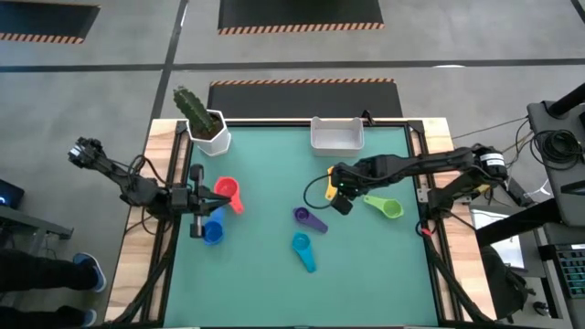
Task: Nest measuring cups in basket
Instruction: Stack the blue measuring cup on top of the red measuring cup
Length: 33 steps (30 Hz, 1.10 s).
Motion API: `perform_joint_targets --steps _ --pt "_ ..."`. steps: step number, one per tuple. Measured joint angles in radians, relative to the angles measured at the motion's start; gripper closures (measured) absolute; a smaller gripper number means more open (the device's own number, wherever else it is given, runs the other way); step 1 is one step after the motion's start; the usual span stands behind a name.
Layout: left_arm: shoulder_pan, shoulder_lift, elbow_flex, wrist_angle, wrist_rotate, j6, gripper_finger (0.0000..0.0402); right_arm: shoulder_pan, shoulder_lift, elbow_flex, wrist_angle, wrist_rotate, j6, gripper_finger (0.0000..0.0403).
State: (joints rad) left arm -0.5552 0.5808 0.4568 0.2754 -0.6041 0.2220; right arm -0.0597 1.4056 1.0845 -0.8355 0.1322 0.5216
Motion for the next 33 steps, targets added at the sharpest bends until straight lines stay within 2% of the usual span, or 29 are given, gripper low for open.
perform_joint_targets --steps 2,6,9,12,14,17,19,21,26,33 --pt "0.000 0.001 0.000 0.000 -0.004 -0.042 0.0402 0.000 0.003 0.003 0.002 0.000 -0.003 0.0394" --pt "0.000 0.023 0.033 -0.069 -0.098 -0.240 0.0402 0.000 -0.001 0.003 0.002 0.001 -0.026 0.0394" --pt "-0.001 0.070 0.108 -0.280 -0.113 -0.480 0.0402 0.000 -0.004 0.003 0.003 0.001 -0.048 0.0394" --pt "-0.003 0.168 0.190 -0.540 -0.108 -0.761 0.0402 0.000 -0.004 0.003 0.003 0.002 -0.074 0.0394" --pt "-0.003 0.256 0.261 -0.744 -0.044 -0.948 0.0402 0.000 -0.005 0.003 0.003 0.002 -0.094 0.0394" --pt "-0.003 0.398 0.379 -1.027 0.127 -1.221 0.0402 0.000 -0.005 0.003 0.004 0.002 -0.127 0.0394" --pt "-0.009 0.498 0.444 -1.184 0.243 -1.349 0.0402 0.000 -0.005 0.003 0.005 0.007 -0.140 0.0394" --pt "-0.017 0.590 0.494 -1.306 0.310 -1.435 0.0402 0.001 -0.005 0.003 0.008 0.025 -0.149 0.0394" --pt "-0.016 0.753 0.546 -1.372 0.398 -1.532 0.0402 0.003 -0.005 0.002 0.017 0.053 -0.183 0.0394" --pt "-0.015 0.851 0.543 -1.361 0.419 -1.658 0.0398 0.009 -0.005 0.002 0.034 0.054 -0.228 0.0394"
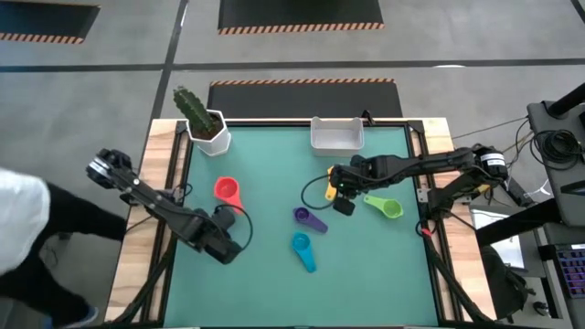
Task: Nest measuring cups in basket
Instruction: Stack the blue measuring cup on top of the red measuring cup
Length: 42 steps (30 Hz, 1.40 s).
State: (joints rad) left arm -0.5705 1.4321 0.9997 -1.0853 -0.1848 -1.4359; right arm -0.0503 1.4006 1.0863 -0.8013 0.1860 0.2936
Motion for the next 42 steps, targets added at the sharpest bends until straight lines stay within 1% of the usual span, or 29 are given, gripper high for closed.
perform_joint_targets --steps 4,12,15,18,27,37,40,42 --pt "0.003 0.015 0.000 0.000 0.004 -0.016 0.0374 0.007 0.000 0.000 0.000 0.000 -0.008 0.0394" --pt "0.003 0.063 -0.008 -0.016 -0.006 -0.032 0.0289 0.036 0.000 0.000 0.000 -0.001 -0.010 0.0394" --pt "0.003 0.087 -0.008 -0.023 -0.010 -0.031 0.0270 0.044 0.000 0.000 -0.001 -0.001 -0.007 0.0394" --pt "0.003 0.108 -0.009 -0.023 -0.012 -0.030 0.0268 0.049 0.000 0.000 0.000 -0.001 -0.007 0.0394" --pt "0.002 0.163 -0.023 -0.030 -0.012 -0.029 0.0276 0.049 0.000 0.000 0.000 0.000 -0.006 0.0394" --pt "0.001 0.188 -0.046 -0.026 -0.007 -0.026 0.0277 0.049 0.000 0.000 0.000 -0.001 0.001 0.0394" --pt "0.001 0.188 -0.051 -0.025 -0.003 -0.021 0.0286 0.049 0.000 0.000 0.000 -0.001 0.001 0.0394" --pt "0.000 0.188 -0.052 -0.025 0.006 -0.019 0.0301 0.049 0.000 0.000 0.000 -0.001 0.001 0.0394"
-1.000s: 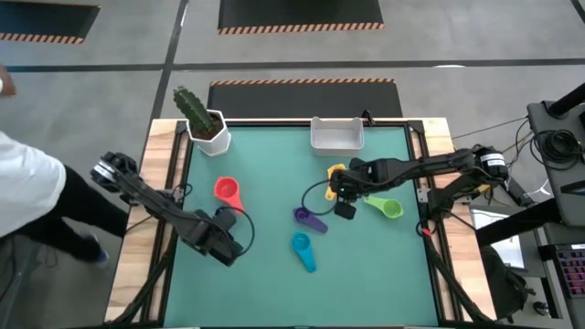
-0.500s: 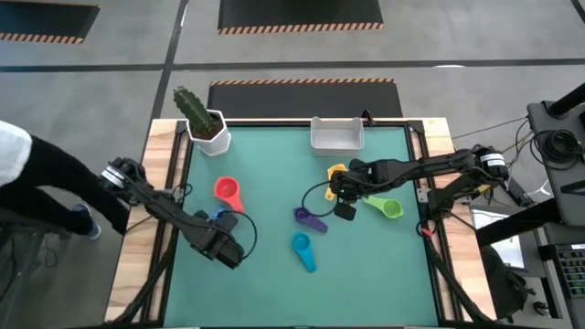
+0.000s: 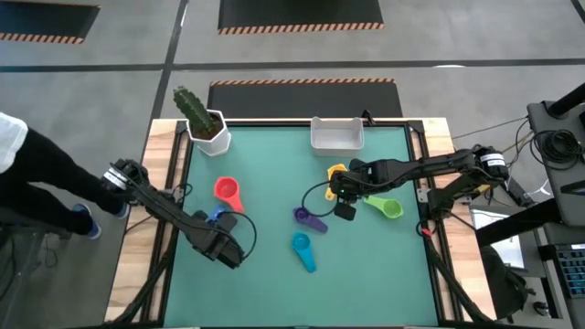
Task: Nest measuring cups in basket
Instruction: Stack the blue measuring cup on top of the red measuring cup
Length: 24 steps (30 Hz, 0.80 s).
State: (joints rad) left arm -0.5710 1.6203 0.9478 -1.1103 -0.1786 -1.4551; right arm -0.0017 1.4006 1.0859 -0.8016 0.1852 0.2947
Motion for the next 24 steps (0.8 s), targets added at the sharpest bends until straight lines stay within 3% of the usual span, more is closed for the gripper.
perform_joint_targets --steps 8,14,18,21,24 --pt "-0.025 -0.001 0.007 -0.009 0.082 0.013 0.0392 0.000 0.000 0.000 0.004 0.000 0.000 0.0394" --pt "-0.087 -0.010 0.118 -0.082 0.112 0.120 0.0399 0.000 0.000 0.000 0.007 0.000 -0.005 0.0394" --pt "-0.129 -0.014 0.231 -0.074 0.065 0.428 0.0400 0.000 0.000 0.000 0.008 0.000 -0.018 0.0394" --pt "-0.159 -0.014 0.311 -0.093 -0.043 0.759 0.0400 0.000 0.000 0.000 0.011 0.001 -0.026 0.0394" --pt "-0.153 -0.018 0.355 -0.130 -0.081 1.135 0.0401 0.000 0.000 0.000 0.018 0.001 -0.026 0.0394"
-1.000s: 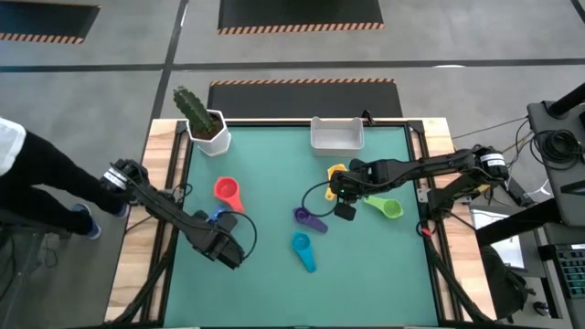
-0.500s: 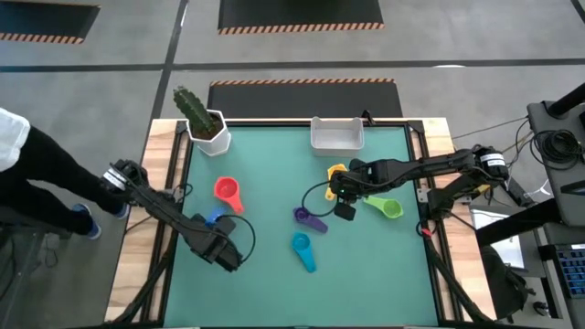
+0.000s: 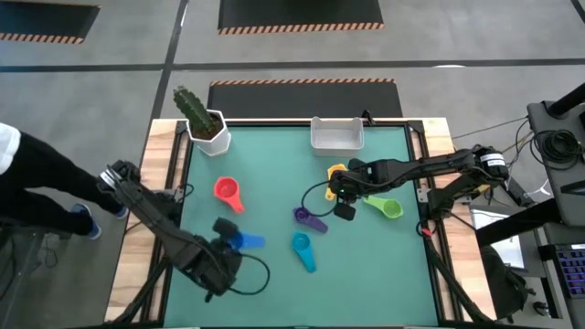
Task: Nest measuring cups in basket
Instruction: Stack the blue measuring cup on top of the red measuring cup
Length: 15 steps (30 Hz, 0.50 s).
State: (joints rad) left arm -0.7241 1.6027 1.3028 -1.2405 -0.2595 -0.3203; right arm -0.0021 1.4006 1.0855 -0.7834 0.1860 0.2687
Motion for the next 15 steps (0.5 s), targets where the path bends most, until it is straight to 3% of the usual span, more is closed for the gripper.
perform_joint_targets --steps 2,5,15 --pt "0.021 -0.008 0.006 -0.060 -0.037 0.143 0.0401 0.000 0.000 0.000 0.000 0.000 0.000 0.0394" --pt "0.085 -0.033 -0.003 -0.134 -0.094 0.219 0.0401 0.000 0.000 0.000 0.008 0.000 0.000 0.0394" --pt "0.304 -0.228 -0.129 -0.144 -0.073 0.534 0.0401 0.000 0.000 0.000 0.049 -0.001 0.008 0.0394"
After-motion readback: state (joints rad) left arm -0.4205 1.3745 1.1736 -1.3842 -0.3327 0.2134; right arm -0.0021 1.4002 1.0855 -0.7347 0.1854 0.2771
